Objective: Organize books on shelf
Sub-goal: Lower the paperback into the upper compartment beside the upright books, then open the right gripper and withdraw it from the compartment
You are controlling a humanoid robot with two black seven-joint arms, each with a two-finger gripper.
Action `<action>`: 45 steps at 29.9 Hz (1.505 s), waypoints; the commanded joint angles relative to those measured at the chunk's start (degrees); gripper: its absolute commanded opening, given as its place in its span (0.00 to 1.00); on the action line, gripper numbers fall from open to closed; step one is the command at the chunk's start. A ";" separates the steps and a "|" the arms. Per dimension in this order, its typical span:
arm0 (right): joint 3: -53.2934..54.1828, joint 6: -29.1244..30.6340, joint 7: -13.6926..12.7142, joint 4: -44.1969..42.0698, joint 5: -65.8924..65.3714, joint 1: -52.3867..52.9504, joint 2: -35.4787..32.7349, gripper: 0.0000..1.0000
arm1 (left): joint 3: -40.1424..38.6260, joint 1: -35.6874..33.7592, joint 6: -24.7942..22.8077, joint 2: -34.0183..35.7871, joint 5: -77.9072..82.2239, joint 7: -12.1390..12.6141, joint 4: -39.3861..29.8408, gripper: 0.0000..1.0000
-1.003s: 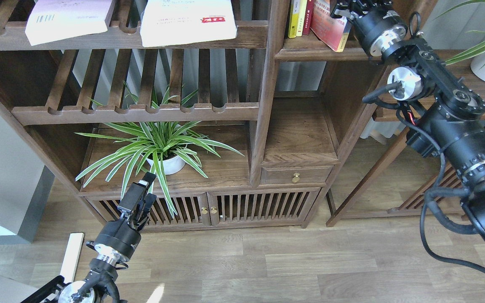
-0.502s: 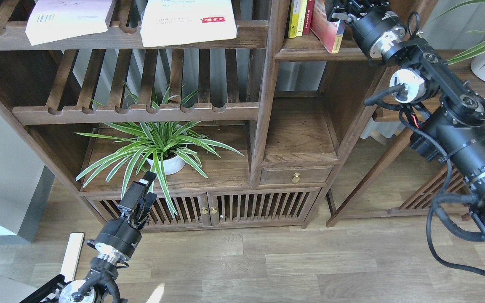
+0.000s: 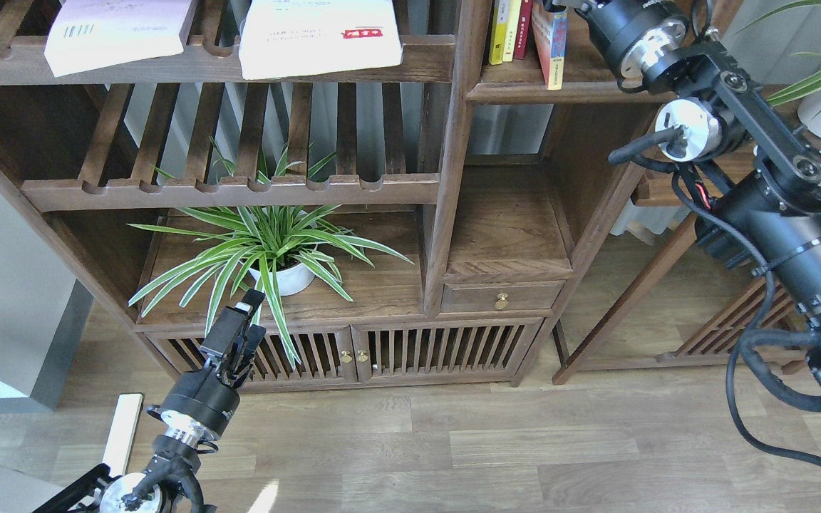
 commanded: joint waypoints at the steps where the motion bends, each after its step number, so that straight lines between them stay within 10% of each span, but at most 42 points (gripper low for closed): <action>1: 0.15 -1.10 -0.02 3.64 0.07 -2.06 -0.22 0.43 | 0.02 0.13 0.00 0.08 -0.04 -0.07 0.00 0.99; 18: 4.10 -2.07 0.07 9.19 0.33 -8.04 -0.84 0.46 | 0.02 -0.13 0.00 0.08 0.05 0.02 0.00 0.99; 34: 14.22 -6.55 0.07 12.61 0.95 -15.77 18.50 0.61 | -4.73 -7.42 0.00 0.25 -2.41 0.11 -1.84 0.98; 45: 14.92 -5.85 0.07 16.04 1.39 -18.85 16.75 0.64 | -4.99 -12.43 0.00 -0.10 -2.41 0.19 -2.11 0.98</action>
